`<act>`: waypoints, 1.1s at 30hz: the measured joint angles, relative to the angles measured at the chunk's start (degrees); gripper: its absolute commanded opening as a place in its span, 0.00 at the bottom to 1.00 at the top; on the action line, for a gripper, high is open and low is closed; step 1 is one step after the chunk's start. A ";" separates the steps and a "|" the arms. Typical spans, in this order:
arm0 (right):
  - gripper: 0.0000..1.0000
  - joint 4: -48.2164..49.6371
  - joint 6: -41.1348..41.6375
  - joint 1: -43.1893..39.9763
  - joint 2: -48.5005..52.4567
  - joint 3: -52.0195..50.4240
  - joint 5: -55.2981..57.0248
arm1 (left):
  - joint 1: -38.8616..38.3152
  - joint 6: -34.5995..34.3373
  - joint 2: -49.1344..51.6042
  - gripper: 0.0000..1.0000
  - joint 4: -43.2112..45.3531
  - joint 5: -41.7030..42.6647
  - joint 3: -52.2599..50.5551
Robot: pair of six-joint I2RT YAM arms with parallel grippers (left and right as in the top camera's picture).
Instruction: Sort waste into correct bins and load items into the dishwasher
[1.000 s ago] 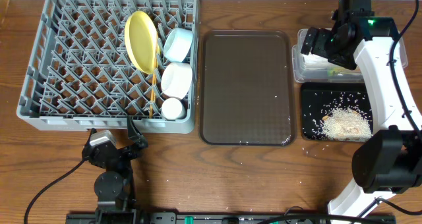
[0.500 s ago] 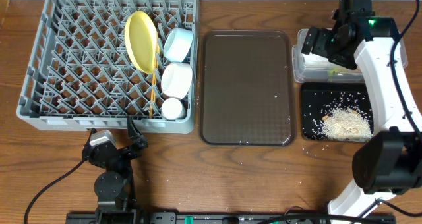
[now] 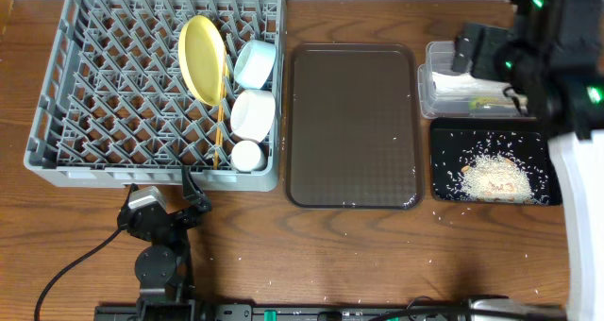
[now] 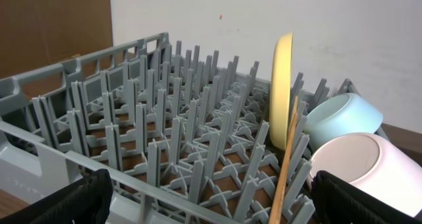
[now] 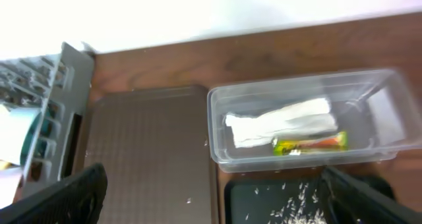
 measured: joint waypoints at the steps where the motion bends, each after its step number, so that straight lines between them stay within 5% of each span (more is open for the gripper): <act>1: 0.99 2.43 -0.31 0.00 -3.08 -3.06 0.33 | 0.00 0.00 0.00 0.97 -0.07 0.00 0.00; 12: 0.99 29.73 -2.58 -0.39 -29.90 -41.09 1.27 | 0.02 0.02 0.00 0.98 -0.44 0.02 0.20; 18: 0.99 35.91 -3.69 -0.39 -43.98 -59.34 1.36 | 0.02 0.04 0.00 0.98 -0.52 0.00 0.24; 33: 0.99 46.36 -3.87 -0.39 -72.96 -83.41 1.31 | 0.02 0.20 0.00 0.98 -0.52 0.00 0.24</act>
